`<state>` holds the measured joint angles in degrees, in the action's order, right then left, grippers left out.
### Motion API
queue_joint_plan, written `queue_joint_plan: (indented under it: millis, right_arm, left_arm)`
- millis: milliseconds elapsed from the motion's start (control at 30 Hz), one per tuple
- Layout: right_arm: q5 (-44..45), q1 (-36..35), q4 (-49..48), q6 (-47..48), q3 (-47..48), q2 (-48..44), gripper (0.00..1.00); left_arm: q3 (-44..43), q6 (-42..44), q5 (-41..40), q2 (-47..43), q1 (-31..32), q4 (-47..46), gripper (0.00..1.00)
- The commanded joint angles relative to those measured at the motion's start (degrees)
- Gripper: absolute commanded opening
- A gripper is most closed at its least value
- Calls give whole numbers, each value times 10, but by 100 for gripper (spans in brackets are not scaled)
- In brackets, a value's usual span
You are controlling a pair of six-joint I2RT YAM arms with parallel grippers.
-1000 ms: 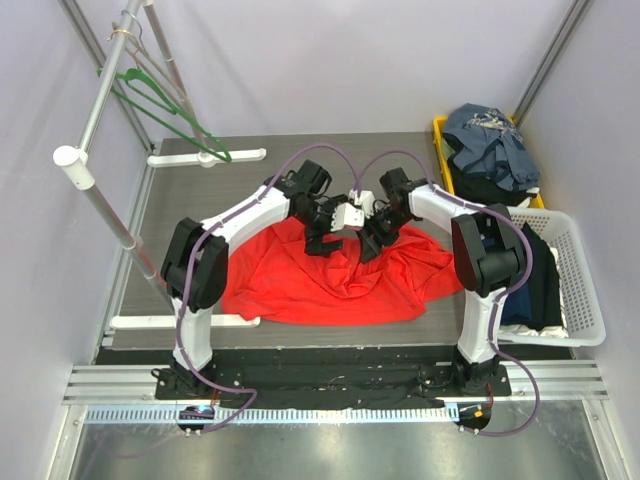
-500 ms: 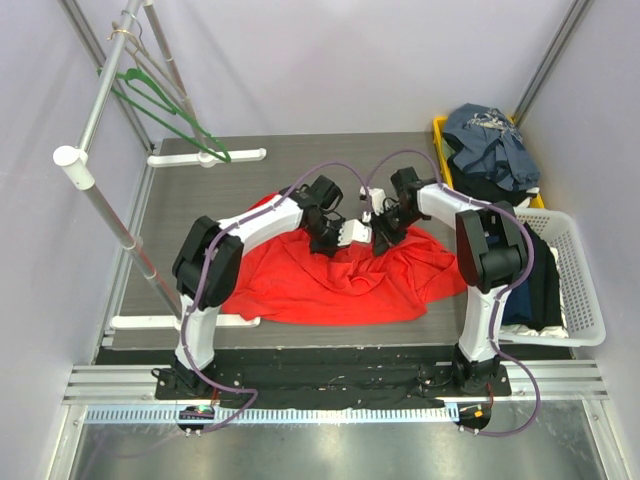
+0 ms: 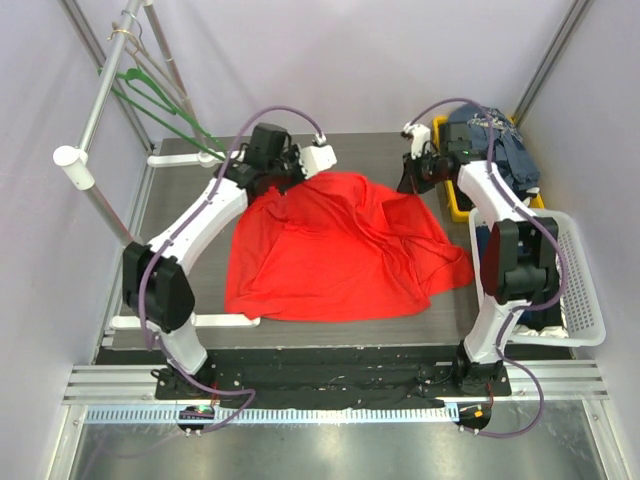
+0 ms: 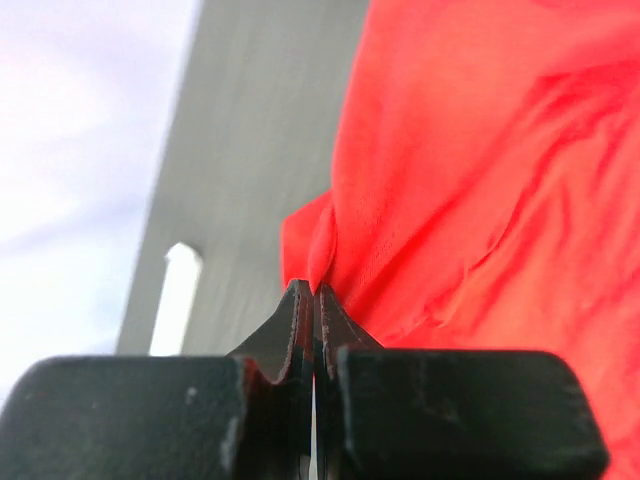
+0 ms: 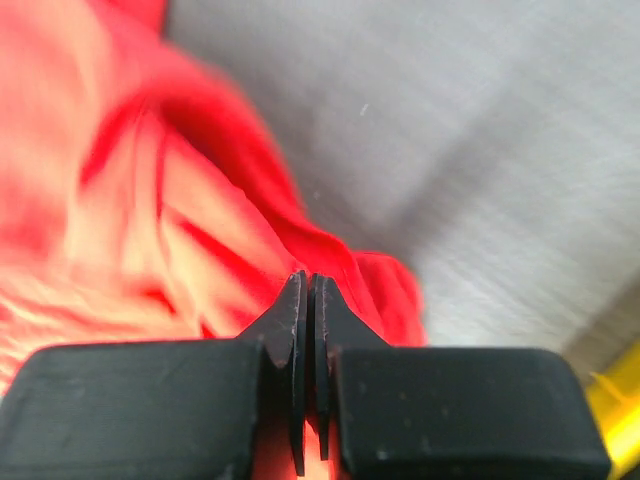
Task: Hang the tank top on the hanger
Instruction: Adjust the tank top at the center of the board.
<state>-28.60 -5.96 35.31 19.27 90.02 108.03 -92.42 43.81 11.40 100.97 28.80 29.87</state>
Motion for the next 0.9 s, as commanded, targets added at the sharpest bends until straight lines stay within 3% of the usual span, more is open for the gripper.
queue_joint_plan:
  millis: [0, 133, 233, 333, 400, 433, 533, 600, 767, 800, 867]
  right_arm:
    - [-68, 4, -39, -22, -5, -76, 1]
    - [-101, 5, 32, 57, -73, -105, 1]
    - [-74, 5, 79, 129, -144, -116, 1]
    - [-36, 3, 80, 160, -208, -110, 2]
    - [-20, 0, 86, 174, -230, -94, 11]
    - [-13, -1, 93, 179, -231, -89, 24]
    - [-23, -2, 116, 172, -214, -89, 46]
    - [-41, -2, 128, 160, -190, -98, 54]
    - [-145, -10, 197, 147, -115, -84, 61]
    - [-155, -13, 202, 143, -100, -78, 61]
    - [-169, -30, 206, 133, -89, -64, 62]
  left_arm:
    - [9, -32, 26, -74, -4, 5, 0]
    - [95, -37, 109, -128, 16, 73, 0]
    - [174, -16, 137, -151, 56, 127, 0]
    - [271, -8, 117, -152, 95, 123, 0]
    - [313, 2, 80, -147, 135, 91, 0]
    - [345, 7, 65, -146, 144, 82, 0]
    - [358, 10, 42, -140, 159, 63, 0]
    - [353, 8, 42, -140, 159, 62, 1]
    - [326, 5, 53, -136, 159, 79, 21]
    - [326, 4, 53, -136, 159, 79, 33]
    - [326, 0, 52, -137, 159, 78, 49]
